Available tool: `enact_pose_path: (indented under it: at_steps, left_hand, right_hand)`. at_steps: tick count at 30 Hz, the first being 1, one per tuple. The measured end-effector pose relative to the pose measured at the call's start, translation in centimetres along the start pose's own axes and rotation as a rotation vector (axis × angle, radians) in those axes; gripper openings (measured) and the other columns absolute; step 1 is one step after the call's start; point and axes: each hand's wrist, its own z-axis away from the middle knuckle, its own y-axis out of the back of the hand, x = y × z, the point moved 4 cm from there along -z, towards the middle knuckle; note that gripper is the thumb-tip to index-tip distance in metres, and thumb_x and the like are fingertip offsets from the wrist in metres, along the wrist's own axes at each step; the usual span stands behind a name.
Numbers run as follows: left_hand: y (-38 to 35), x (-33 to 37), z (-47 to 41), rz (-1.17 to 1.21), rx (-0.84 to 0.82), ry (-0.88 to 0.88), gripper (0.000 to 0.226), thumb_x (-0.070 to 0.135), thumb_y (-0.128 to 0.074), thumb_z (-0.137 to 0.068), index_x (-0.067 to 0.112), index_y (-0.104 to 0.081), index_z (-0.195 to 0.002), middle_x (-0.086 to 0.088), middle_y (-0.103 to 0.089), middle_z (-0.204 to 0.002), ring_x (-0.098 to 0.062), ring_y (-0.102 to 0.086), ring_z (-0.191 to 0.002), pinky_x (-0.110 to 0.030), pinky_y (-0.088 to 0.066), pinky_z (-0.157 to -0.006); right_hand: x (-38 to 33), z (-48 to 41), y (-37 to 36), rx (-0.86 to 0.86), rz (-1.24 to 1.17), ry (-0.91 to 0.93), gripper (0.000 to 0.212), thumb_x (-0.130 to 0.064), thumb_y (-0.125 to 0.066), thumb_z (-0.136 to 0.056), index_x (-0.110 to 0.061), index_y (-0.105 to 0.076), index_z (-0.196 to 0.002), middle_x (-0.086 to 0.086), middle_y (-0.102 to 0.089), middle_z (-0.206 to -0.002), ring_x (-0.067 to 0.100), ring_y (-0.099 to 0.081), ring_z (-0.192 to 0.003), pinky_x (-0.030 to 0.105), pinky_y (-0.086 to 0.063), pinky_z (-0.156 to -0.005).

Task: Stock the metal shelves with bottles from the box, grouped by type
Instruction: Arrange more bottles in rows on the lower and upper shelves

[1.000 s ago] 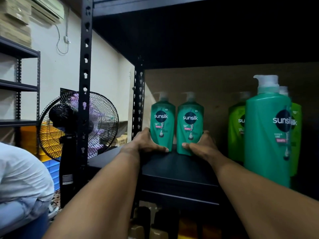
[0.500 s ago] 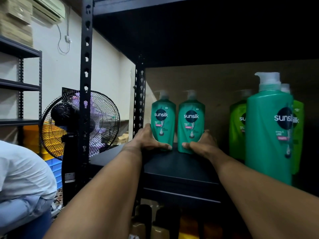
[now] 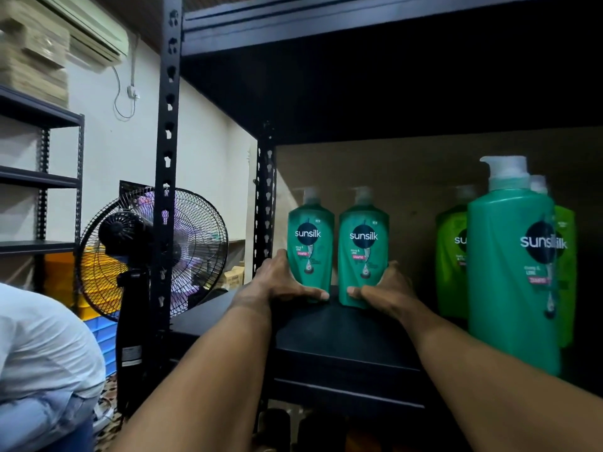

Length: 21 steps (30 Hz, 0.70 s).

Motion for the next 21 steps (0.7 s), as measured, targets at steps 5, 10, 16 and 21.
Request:
enact_pose_path:
  at_steps: [5,10,16,21]
  left_hand:
    - [0.1,0.3,0.2,0.008,-0.009,-0.016,0.126,0.083,-0.088,-0.017,0.031,-0.051,-0.126,0.01,-0.069,-0.119,-0.015,-0.068,-0.109,-0.039,-0.057,-0.098]
    - [0.3,0.5,0.3,-0.028,-0.002,-0.013,0.122,0.086,-0.086,-0.016,0.034,-0.055,-0.122,0.013,-0.071,-0.114,-0.011,-0.069,-0.104,-0.036,-0.058,-0.096]
    - [0.3,0.8,0.8,-0.06,0.008,0.012,0.123,0.084,-0.087,-0.022,0.029,-0.052,-0.126,0.008,-0.068,-0.12,-0.016,-0.066,-0.109,-0.039,-0.056,-0.099]
    - [0.5,1.7,2.2,-0.094,-0.044,0.072,0.127,0.071,-0.093,-0.04,0.017,-0.041,-0.143,-0.002,-0.057,-0.137,-0.025,-0.057,-0.126,-0.043,-0.048,-0.11]
  right_hand:
    - [-0.2,0.2,0.2,-0.001,-0.007,-0.005,0.082,-0.032,-0.093,-0.062,-0.012,-0.048,-0.128,0.006,-0.06,-0.125,0.027,-0.059,-0.117,0.026,-0.046,-0.09]
    - [-0.4,0.6,0.4,0.013,0.021,0.002,0.079,-0.032,-0.093,-0.062,-0.012,-0.05,-0.126,0.008,-0.061,-0.127,0.026,-0.06,-0.115,0.026,-0.046,-0.087]
    - [-0.7,1.0,0.6,0.011,0.05,0.005,0.08,-0.033,-0.092,-0.064,-0.011,-0.048,-0.127,0.009,-0.059,-0.131,0.027,-0.058,-0.12,0.028,-0.047,-0.092]
    - [-1.2,2.8,1.0,-0.055,0.122,-0.014,0.089,-0.027,-0.09,-0.069,-0.004,-0.037,-0.137,0.014,-0.051,-0.142,0.031,-0.051,-0.131,0.028,-0.043,-0.099]
